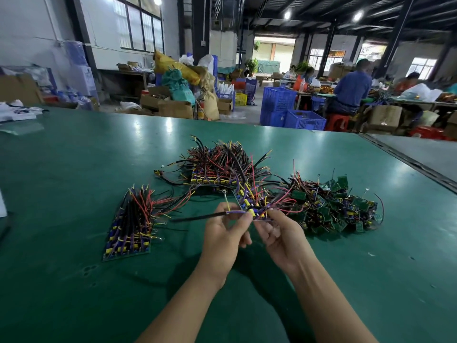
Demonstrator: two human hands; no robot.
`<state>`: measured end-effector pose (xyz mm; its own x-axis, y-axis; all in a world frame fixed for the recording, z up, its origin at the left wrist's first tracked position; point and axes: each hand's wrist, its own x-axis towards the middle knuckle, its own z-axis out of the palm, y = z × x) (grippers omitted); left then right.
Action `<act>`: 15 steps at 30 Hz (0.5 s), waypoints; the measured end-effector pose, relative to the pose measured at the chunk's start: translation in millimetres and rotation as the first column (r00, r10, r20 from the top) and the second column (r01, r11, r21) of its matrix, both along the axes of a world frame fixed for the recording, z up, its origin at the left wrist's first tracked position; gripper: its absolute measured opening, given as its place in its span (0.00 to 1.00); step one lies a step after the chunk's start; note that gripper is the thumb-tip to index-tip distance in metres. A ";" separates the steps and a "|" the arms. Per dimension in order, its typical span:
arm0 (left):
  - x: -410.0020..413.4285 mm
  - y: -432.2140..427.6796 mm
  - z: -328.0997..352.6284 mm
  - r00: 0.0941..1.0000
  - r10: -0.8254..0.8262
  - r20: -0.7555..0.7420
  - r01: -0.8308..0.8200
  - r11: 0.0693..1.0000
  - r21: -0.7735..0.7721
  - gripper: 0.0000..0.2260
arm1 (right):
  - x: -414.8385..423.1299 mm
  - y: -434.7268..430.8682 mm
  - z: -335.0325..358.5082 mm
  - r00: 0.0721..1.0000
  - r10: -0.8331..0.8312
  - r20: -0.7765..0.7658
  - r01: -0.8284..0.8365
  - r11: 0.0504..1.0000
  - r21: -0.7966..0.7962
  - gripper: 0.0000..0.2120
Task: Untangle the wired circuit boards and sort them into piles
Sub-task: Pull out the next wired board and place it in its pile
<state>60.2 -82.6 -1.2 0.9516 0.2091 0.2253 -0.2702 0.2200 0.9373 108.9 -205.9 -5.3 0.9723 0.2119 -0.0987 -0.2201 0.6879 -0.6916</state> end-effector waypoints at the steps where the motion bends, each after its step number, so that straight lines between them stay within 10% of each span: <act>1: -0.7 2.5 -0.4 0.998 0.065 0.014 -0.067 0.993 0.094 0.10 | 0.2 0.5 -1.0 1.000 -0.003 0.025 0.004 1.000 -0.030 0.08; 5: -4.7 5.8 -7.7 0.926 0.326 0.191 -0.377 0.771 0.513 0.07 | -0.7 3.9 -5.0 0.994 -0.040 0.105 0.052 0.992 -0.117 0.05; 11: -6.7 6.8 -4.1 0.810 0.573 0.127 -0.449 0.467 0.762 0.18 | -1.5 11.6 -11.0 0.991 -0.049 0.128 0.078 0.970 -0.231 0.05; 15: -3.7 9.4 -4.5 0.811 0.447 0.377 -0.553 0.374 0.745 0.22 | -5.8 18.8 -12.8 0.991 -0.019 0.131 0.051 0.967 -0.250 0.13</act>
<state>56.5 -73.2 -5.7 0.6995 0.3204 0.6389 -0.1613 -0.8001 0.5778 103.0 -187.1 -18.1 0.9867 0.1614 -0.0205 -0.0986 0.4928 -0.8645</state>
